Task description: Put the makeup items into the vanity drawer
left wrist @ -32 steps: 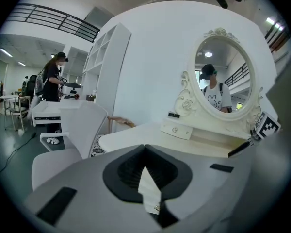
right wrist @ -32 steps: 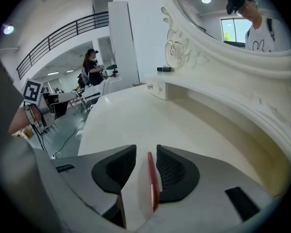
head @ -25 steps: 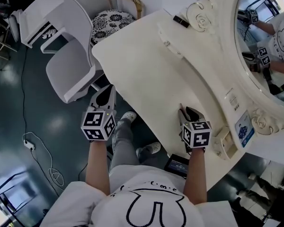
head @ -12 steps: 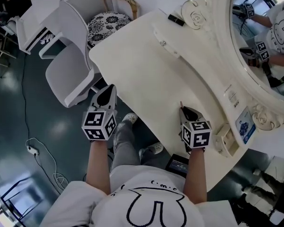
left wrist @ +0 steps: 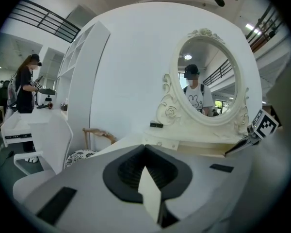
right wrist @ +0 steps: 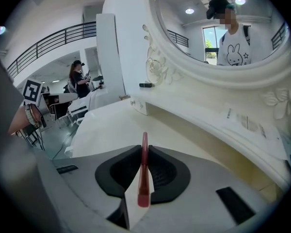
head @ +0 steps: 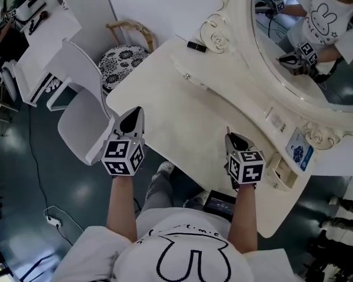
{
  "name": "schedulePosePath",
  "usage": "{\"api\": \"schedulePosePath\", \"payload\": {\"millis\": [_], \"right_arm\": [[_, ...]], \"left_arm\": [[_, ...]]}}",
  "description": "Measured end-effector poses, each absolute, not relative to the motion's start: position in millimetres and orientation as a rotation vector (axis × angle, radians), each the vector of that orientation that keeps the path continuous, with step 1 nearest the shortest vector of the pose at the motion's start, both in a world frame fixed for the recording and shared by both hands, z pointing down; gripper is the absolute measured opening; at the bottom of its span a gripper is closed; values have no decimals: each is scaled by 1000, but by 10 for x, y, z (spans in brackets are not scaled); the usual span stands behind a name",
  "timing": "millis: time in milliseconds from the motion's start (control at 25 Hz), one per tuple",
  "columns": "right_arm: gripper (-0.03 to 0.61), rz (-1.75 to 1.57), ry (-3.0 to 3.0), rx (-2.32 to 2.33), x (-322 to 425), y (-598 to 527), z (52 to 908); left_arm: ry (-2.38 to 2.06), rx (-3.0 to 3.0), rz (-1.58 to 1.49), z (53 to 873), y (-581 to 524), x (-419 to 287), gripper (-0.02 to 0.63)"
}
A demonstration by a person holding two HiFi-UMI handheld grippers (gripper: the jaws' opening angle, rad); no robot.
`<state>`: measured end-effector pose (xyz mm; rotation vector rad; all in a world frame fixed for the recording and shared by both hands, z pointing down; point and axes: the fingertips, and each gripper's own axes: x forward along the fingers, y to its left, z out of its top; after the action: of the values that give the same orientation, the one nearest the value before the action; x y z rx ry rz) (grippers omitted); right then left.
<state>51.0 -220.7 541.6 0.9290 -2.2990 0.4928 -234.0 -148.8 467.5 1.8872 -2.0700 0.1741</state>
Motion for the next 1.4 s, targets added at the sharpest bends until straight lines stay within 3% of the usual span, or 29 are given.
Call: {"api": "schedulePosePath", "payload": {"millis": [320,1080,1400], "right_arm": [[44,518,-2283,1179,800,-2319,5158],[44,570,-2058,1675,2695,-1947,4902],[44,536,-2048,1673,3167,-1956,4835]], "left_arm": [[-1952,2104,211,4370,-1998,-2146,8],[-1542,2474,219,4292,-2574,-275,8],[-1564,2443,177,4326,-2579,93,8]]}}
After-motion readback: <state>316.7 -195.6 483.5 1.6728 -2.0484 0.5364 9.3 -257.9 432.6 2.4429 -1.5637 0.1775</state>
